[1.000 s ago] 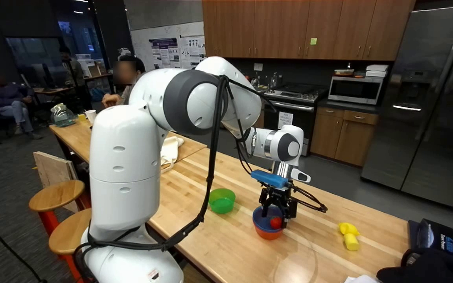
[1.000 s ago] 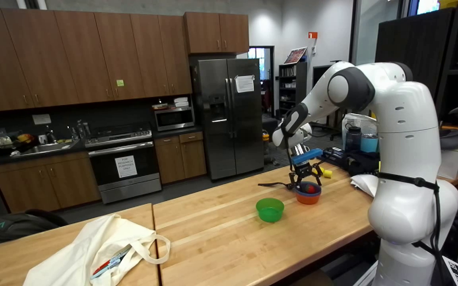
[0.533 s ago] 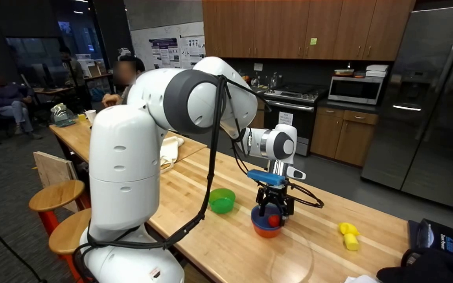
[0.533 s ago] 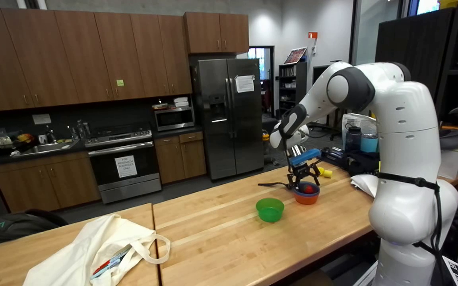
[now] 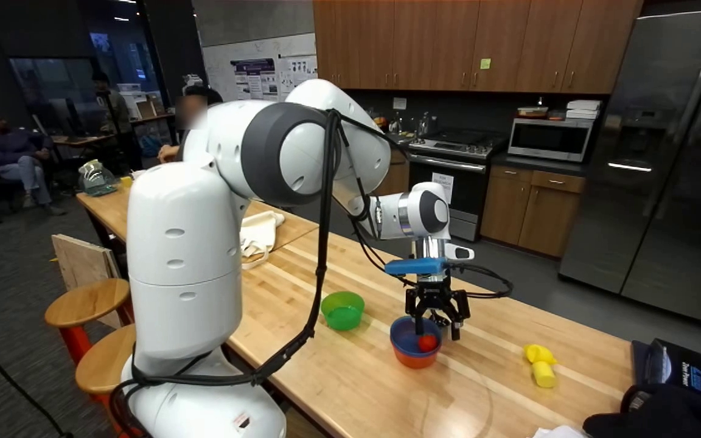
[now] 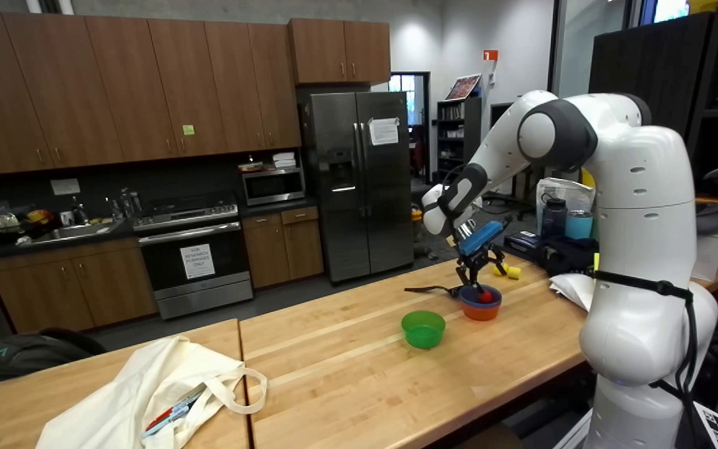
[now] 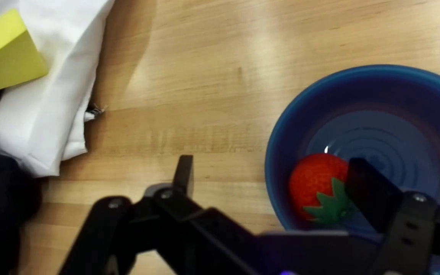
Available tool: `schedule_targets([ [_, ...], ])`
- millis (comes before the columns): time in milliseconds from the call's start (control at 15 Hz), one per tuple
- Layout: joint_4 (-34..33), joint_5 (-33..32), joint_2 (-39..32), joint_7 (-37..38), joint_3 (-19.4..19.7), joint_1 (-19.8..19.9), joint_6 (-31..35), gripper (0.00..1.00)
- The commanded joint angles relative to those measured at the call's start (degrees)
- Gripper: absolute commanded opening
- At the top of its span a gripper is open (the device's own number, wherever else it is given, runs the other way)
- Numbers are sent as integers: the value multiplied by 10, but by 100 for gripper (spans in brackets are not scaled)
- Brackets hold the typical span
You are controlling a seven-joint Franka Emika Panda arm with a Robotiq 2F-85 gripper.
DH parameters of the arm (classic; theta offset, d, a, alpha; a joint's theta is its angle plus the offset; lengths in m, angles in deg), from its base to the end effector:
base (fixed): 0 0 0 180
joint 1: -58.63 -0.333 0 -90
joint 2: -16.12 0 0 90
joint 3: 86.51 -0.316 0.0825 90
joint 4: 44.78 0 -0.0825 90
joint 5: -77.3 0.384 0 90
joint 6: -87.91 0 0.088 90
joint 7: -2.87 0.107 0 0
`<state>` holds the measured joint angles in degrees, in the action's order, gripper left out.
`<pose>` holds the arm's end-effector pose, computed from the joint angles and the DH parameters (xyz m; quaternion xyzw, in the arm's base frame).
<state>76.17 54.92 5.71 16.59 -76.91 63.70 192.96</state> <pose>0.4922 -0.1598 0.3089 0.9456 -0.1469 -0.2247 0.1840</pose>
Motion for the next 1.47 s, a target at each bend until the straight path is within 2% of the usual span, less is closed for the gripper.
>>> schedule_targets([
  [0,21,30,29,-20,-5,11,23,100],
  [200,26,93,33,-49,-5,20,37,100],
  [800,45,210,45,-153,-3,42,60,100],
  [1400,49,200,42,-149,0,42,74,100],
])
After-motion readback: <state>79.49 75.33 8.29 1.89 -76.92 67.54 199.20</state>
